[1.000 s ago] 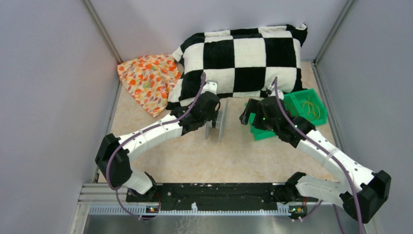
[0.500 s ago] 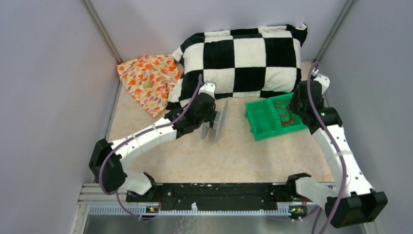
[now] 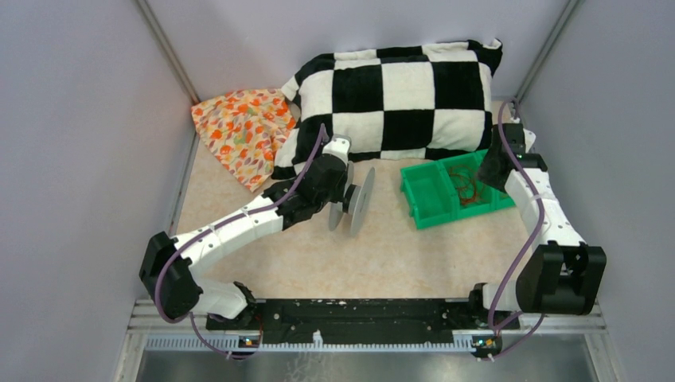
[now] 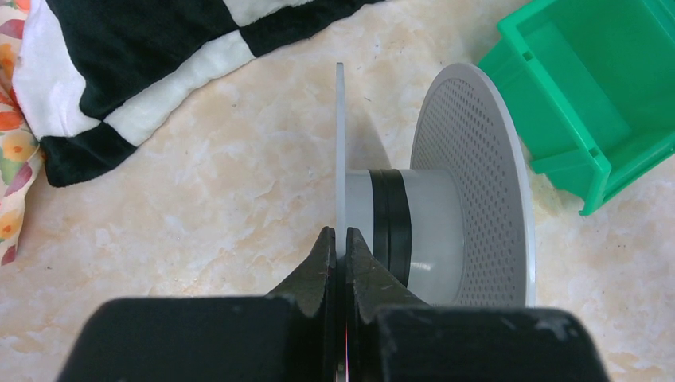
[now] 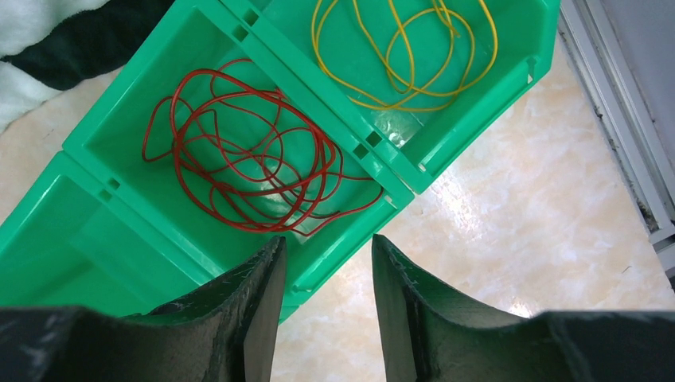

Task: Wrap the cables

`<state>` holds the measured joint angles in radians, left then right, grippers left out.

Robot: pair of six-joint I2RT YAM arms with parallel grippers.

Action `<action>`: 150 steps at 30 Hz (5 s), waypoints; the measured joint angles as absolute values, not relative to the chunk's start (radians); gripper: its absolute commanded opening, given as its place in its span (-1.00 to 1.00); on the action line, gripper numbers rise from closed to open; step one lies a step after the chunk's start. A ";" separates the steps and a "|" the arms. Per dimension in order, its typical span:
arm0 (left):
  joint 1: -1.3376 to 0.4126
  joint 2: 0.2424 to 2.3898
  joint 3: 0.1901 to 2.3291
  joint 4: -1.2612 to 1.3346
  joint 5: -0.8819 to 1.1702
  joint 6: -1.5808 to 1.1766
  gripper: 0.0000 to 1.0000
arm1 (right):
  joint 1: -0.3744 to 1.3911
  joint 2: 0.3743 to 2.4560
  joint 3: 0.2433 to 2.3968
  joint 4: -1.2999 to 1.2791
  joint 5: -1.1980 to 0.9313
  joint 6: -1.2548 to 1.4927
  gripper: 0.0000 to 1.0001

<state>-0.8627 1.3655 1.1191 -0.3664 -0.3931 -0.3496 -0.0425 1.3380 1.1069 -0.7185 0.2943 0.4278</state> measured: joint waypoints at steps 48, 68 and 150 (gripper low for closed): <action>-0.863 1.330 1.040 -0.322 -0.311 -0.364 -1.00 | -0.043 1.467 0.911 -0.496 0.228 0.614 -0.32; -0.863 1.327 1.036 -0.321 -0.302 -0.355 -1.00 | -0.043 1.460 0.932 -0.481 0.224 0.641 -0.22; -0.863 1.385 1.068 -0.293 -0.321 -0.470 -1.00 | -0.015 1.525 2.445 -0.637 -0.224 0.640 -1.00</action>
<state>-0.8627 1.3849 1.0676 -0.2928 -0.3210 -0.4702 -0.0151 1.5249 2.4454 -0.6373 -0.2237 0.6395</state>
